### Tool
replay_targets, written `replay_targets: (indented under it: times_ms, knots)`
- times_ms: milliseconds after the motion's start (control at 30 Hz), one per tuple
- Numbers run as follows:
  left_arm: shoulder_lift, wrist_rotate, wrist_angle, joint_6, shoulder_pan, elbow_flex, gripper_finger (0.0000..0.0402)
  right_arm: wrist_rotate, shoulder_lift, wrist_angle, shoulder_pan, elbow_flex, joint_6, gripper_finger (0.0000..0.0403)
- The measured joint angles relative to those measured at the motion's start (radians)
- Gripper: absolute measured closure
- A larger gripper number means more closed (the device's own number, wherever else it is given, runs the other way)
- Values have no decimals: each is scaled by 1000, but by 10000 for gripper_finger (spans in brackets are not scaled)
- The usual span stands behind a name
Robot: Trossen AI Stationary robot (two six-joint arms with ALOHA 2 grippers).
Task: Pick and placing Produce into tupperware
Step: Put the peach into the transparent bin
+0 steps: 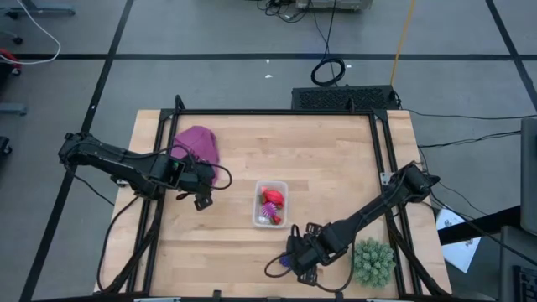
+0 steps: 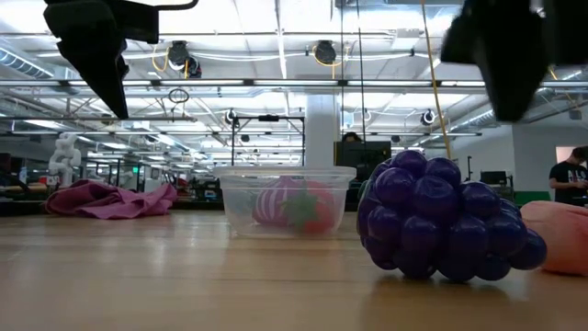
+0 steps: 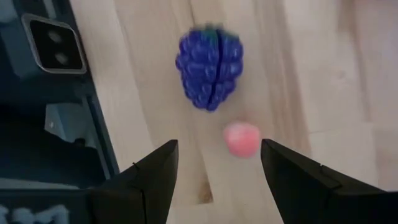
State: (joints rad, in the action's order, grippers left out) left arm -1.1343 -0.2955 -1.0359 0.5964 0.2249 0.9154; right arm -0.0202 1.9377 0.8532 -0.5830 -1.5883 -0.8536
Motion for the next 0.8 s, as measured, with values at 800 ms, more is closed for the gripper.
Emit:
replay_targets:
  times_ms: [800]
  knots:
    - [0, 0, 1, -16, 0, 0, 128, -64, 0, -149, 46, 213, 10, 181]
